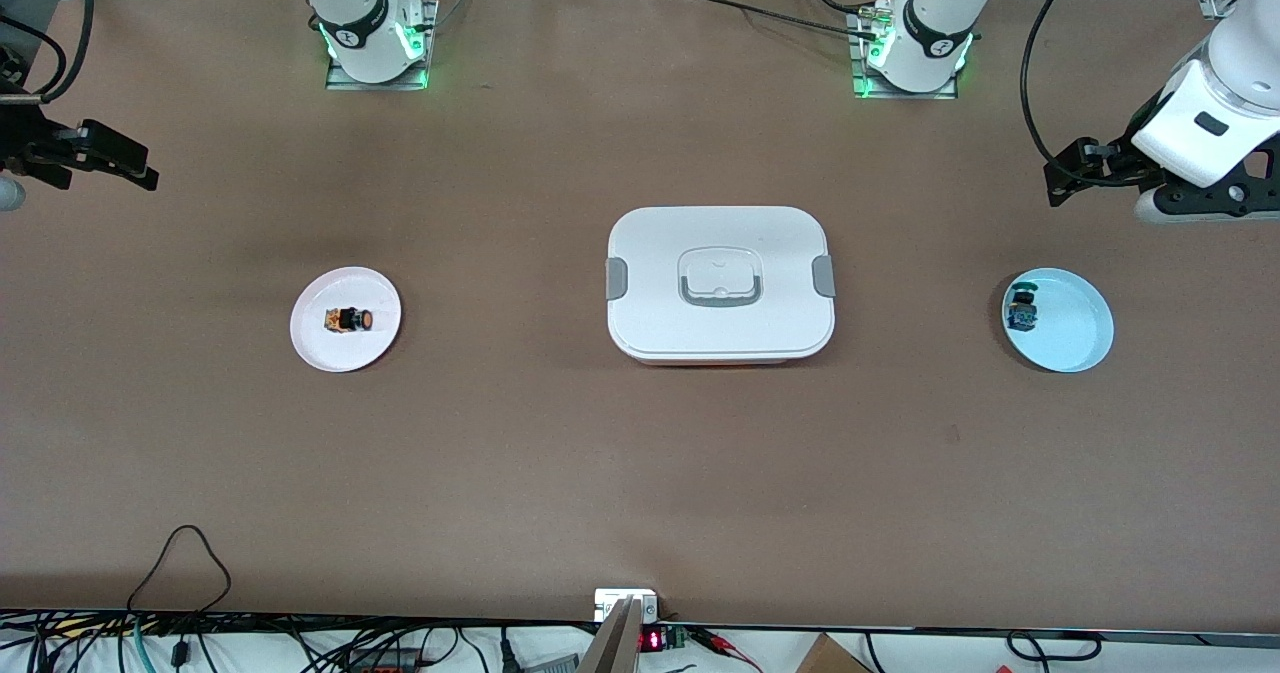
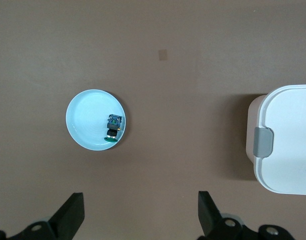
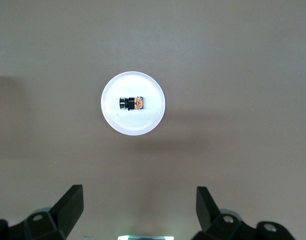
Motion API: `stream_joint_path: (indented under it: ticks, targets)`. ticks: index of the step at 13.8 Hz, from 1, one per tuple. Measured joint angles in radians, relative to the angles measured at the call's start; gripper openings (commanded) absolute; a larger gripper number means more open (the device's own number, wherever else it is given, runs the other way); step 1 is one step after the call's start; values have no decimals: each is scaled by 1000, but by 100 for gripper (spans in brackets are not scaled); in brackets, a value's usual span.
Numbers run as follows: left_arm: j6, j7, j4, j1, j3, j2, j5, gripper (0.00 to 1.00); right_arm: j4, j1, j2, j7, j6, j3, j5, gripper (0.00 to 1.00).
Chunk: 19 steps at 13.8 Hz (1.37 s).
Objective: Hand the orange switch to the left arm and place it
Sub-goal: 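Move the right gripper toward the orange switch on the white plate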
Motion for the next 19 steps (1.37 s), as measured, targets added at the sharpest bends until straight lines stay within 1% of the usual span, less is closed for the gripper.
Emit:
stream_joint_path:
  ticks: [8,15,19]
  targets:
    - [0,0,0,0,0,0,0,100,1,3,3,0,-4,4,0,100]
    - [0,0,0,0,0,0,0,100,1,5,42,-3,-2,5,0,100]
    - [0,0,0,0,0,0,0,100,0,14,97,-4,75,9,0,100]
